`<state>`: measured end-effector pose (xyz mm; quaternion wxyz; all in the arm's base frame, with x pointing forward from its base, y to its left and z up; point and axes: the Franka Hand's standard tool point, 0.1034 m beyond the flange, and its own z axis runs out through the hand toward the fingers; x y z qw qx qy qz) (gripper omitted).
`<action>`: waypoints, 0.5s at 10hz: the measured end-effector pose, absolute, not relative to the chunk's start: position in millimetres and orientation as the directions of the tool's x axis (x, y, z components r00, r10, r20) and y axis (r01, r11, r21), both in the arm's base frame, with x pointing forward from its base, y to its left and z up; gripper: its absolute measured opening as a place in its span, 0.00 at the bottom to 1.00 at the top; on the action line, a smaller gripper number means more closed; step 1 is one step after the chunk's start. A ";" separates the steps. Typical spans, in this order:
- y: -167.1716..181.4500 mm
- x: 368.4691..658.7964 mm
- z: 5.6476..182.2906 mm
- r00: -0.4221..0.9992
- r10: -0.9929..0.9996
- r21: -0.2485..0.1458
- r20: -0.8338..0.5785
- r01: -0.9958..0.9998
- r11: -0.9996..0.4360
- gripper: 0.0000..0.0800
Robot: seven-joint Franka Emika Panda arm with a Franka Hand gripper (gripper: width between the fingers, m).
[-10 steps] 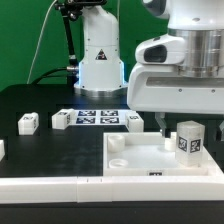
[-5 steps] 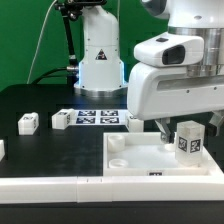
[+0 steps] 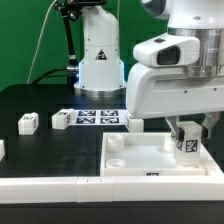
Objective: Assemble one leg
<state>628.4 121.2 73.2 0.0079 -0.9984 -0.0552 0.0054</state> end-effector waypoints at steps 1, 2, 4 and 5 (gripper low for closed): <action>123.2 627.4 72.8 0.999 -0.036 -0.020 -0.015 -0.036 -0.999 0.36; 122.9 627.2 72.5 0.989 -0.145 -0.018 -0.017 -0.146 -0.989 0.36; 120.9 627.5 71.7 0.917 -0.399 -0.021 -0.020 -0.399 -0.917 0.36; 119.3 627.4 71.1 0.852 -0.522 -0.031 -0.021 -0.523 -0.852 0.36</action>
Offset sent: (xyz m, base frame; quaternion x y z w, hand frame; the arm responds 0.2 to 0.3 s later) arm -0.0072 -0.0001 -0.0012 0.0116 0.0010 0.3426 0.9394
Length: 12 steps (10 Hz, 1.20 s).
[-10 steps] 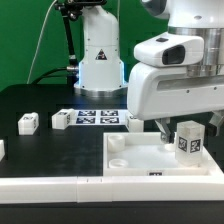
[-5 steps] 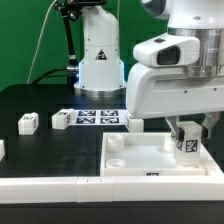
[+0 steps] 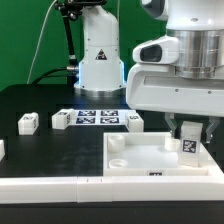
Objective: Assemble one leg
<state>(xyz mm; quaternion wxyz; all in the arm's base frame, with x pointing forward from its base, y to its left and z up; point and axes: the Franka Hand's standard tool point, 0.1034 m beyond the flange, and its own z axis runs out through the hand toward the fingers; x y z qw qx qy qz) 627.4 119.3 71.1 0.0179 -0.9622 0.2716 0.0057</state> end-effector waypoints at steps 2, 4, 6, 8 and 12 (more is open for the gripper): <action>118.1 626.6 71.2 0.727 -0.686 -0.040 -0.014 -0.686 -0.726 0.36; 116.8 627.4 71.1 0.569 -0.822 -0.048 -0.028 -0.822 -0.568 0.36; 114.7 627.7 70.7 0.428 -0.902 -0.051 -0.055 -0.903 -0.426 0.36; 114.4 628.0 70.7 0.301 -0.951 -0.043 -0.067 -0.953 -0.298 0.36; 119.2 626.9 70.8 0.419 -0.906 -0.047 -0.061 -0.908 -0.417 0.60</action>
Offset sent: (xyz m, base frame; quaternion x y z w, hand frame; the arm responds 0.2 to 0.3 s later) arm -0.0018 -0.0017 0.0012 0.0049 -0.0040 0.1951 0.9808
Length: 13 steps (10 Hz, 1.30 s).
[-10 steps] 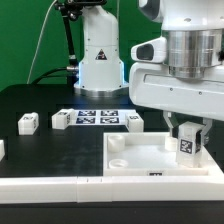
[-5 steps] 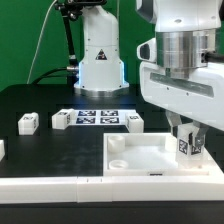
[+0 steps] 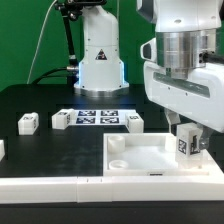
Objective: Assemble one leg
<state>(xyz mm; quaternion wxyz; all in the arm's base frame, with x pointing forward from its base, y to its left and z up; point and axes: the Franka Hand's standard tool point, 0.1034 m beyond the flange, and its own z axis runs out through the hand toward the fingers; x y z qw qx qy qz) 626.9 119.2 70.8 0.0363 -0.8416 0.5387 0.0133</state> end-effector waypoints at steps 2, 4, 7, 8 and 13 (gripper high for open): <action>123.1 627.1 71.0 0.599 -0.799 -0.063 -0.048 -0.800 -0.596 0.80; 124.4 626.8 71.0 0.761 -0.649 -0.069 -0.031 -0.649 -0.758 0.81; 125.4 626.7 71.3 0.899 -0.437 -0.074 -0.013 -0.437 -0.896 0.81; 125.2 626.8 71.3 0.927 -0.374 -0.074 -0.008 -0.374 -0.925 0.81; 121.6 627.3 71.2 0.994 0.109 -0.055 0.028 0.110 -0.992 0.81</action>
Offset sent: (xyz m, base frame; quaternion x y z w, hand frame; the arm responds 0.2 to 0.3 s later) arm 0.0015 0.0058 0.0011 -0.0075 0.0094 -0.2890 0.9572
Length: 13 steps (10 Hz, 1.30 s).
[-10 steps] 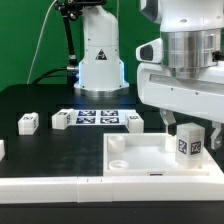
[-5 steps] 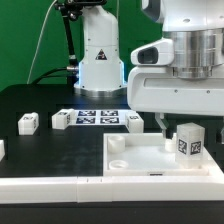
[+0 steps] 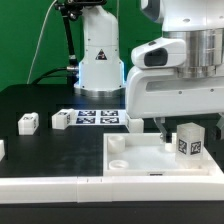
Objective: Assemble one leg
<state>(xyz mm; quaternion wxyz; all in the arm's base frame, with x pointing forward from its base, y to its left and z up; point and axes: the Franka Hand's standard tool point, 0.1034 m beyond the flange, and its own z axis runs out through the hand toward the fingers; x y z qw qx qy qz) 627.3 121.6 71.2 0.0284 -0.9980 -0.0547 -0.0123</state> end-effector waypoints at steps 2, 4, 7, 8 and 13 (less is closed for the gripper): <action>120.3 627.8 71.3 0.992 0.122 -0.056 0.030 0.124 -0.991 0.64; 120.3 627.8 71.3 0.992 0.122 -0.055 0.030 0.123 -0.991 0.47; 120.5 627.8 71.3 0.998 0.053 -0.059 0.026 0.055 -0.997 0.36; 120.3 627.8 71.3 1.000 -0.021 -0.061 0.021 -0.020 -0.998 0.36; 118.7 628.2 71.1 0.872 -0.490 -0.077 0.017 -0.487 -0.870 0.36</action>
Offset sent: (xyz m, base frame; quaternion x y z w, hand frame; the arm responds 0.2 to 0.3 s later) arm 0.0000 0.0000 0.0000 0.0000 0.0000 0.0000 1.0000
